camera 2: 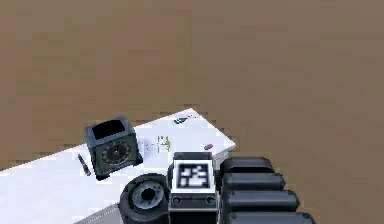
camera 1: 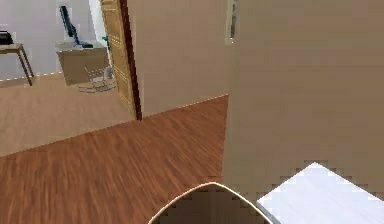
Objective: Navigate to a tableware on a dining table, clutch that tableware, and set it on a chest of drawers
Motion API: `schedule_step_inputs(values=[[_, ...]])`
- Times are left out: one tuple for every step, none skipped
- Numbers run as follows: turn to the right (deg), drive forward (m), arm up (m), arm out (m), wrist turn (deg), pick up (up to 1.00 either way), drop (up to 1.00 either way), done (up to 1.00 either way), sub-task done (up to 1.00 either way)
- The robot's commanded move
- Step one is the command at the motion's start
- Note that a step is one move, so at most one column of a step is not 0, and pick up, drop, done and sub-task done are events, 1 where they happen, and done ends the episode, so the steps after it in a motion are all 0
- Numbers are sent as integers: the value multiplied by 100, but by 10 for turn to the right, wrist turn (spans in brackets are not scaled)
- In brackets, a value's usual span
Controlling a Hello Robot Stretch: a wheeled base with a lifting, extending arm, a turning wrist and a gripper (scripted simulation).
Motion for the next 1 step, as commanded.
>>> schedule_step_inputs(values=[[450,0,0,0,0,0,0,0,0]])
